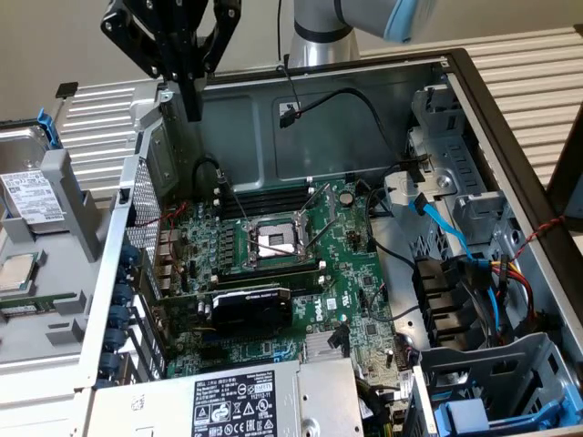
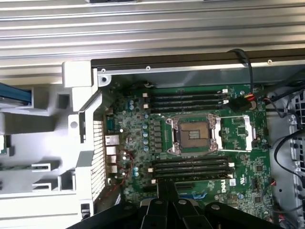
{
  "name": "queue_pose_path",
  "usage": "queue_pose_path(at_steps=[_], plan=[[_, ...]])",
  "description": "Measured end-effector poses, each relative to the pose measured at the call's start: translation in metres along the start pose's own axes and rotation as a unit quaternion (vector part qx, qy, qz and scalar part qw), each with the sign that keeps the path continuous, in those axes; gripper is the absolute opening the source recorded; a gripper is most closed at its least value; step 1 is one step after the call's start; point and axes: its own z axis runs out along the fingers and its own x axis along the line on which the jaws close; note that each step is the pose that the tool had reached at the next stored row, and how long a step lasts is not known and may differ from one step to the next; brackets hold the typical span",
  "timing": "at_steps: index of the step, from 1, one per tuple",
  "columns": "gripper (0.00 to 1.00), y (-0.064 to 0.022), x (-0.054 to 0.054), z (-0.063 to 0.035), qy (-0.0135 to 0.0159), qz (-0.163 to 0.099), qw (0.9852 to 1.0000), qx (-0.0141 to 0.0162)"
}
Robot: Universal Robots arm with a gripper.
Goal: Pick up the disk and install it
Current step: 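Reach for the disk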
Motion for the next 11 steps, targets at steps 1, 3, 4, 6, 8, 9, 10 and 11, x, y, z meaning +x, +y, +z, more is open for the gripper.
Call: queue_pose_path(at_steps=[1,3,4,6,8,9,10,11], plan=[[0.11,0.0020,0.002,0.0001,-0.0003,0.000,1.0000,0.0007],[0.11,0.0056,0.006,0.0002,-0.0006,0.000,1.0000,0.0024],[0.11,0.0071,0.009,0.0002,-0.0006,0.000,1.0000,0.0029],[0.11,0.0086,0.016,0.0001,-0.0006,0.000,1.0000,0.0032],[0.11,0.0088,0.024,0.0000,-0.0007,0.000,1.0000,0.0032],[0.11,0.0088,0.029,-0.0001,-0.0007,0.000,1.0000,0.0032],[0.11,0.0087,0.033,-0.0002,-0.0007,0.000,1.0000,0.0032],[0.11,0.0085,0.038,-0.0002,-0.0007,0.000,1.0000,0.0031]])
